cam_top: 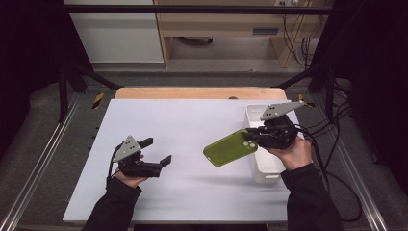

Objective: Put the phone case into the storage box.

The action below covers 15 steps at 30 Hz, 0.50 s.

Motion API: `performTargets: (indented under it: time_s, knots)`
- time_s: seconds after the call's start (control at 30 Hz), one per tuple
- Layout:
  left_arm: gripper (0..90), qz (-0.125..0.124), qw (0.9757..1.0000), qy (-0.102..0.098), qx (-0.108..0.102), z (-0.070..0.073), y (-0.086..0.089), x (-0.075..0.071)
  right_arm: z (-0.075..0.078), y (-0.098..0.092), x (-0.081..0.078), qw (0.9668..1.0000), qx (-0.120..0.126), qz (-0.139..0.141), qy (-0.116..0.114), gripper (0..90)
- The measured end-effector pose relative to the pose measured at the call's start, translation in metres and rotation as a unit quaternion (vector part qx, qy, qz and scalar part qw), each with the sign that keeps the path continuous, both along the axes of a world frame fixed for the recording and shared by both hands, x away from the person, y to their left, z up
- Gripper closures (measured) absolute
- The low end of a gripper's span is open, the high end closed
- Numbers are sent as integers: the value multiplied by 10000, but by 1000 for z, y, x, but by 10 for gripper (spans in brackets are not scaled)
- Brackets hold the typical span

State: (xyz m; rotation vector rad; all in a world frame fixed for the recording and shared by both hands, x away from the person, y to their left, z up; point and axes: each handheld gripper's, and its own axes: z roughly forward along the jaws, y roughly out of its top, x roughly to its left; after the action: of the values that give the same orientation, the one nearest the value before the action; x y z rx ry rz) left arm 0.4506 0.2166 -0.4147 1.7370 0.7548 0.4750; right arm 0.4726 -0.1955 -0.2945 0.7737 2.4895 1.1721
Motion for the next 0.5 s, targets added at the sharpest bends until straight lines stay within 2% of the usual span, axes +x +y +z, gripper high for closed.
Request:
performTargets:
  time_s: [0.2,0.5]
  knots:
    - [34,43,9999,-107,-23,-2,7,-2,6,-1,0,9999,-47,-49,-97,795]
    - [34,134,9998,-137,-36,-7,16,-3,18,2,0,9997,-111,-43,-203,795]
